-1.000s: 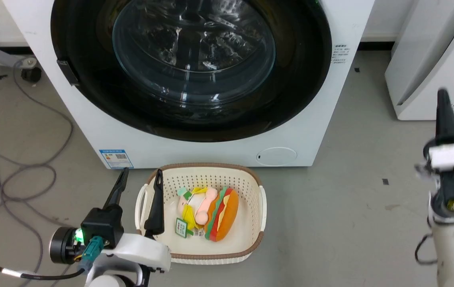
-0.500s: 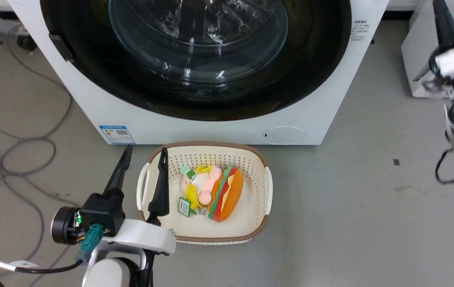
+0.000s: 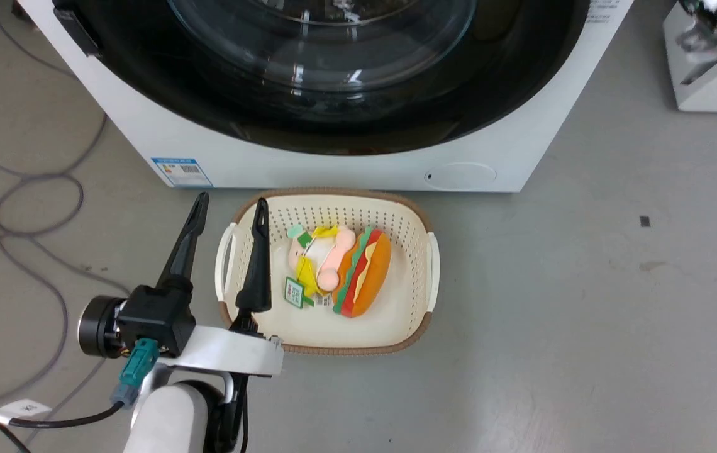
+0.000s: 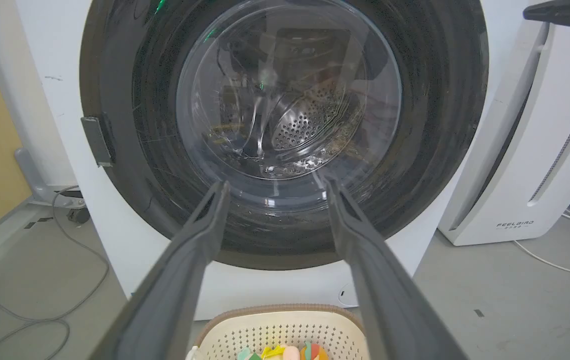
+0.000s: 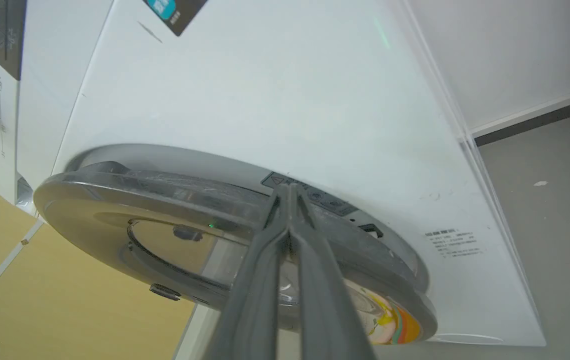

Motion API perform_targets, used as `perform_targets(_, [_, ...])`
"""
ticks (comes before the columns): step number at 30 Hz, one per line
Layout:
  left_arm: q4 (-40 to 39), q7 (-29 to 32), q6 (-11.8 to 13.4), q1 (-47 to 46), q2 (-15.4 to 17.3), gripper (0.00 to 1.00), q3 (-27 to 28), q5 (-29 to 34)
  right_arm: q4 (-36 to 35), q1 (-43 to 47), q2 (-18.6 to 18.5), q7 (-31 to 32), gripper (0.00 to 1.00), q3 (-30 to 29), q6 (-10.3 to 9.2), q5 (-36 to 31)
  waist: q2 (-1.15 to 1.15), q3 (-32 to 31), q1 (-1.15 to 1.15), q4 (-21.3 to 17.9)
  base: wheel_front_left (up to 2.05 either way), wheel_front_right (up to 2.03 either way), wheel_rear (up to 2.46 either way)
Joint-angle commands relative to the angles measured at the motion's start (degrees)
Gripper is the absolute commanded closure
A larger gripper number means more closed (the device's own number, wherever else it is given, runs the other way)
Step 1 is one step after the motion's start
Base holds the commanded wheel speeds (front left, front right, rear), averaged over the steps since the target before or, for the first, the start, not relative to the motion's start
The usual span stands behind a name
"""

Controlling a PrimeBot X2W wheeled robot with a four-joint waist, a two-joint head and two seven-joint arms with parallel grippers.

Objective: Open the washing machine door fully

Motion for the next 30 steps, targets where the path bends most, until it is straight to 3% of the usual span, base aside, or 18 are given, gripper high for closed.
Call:
perform_targets(1, [-0.4,-0.6,-0.3,-1.3,0.0,0.0,-0.4,-0.5,1.7,-3.2,-0.5,0.9,1.0,1.3,-0.02,1.7,0.0,1.0,-0.01,0.2,0.0,0.0,0.0])
perform_targets(15, [-1.4,-2.2,0.2,-4.8,0.0,0.0,-2.1,-1.9,9.9,-17.4,1.1,10.4,1.0,10.6,-0.03,6.4,0.0,6.3,-0.01,1.3,0.0,0.0,0.0])
perform_targets(30, [-1.5,-4.0,0.7,-7.2,0.0,0.0,-3.4,-3.4,17.6,-27.8,1.7,26.7,1.0,17.9,-0.03,15.2,0.0,9.3,-0.01,1.7,0.0,0.0,0.0])
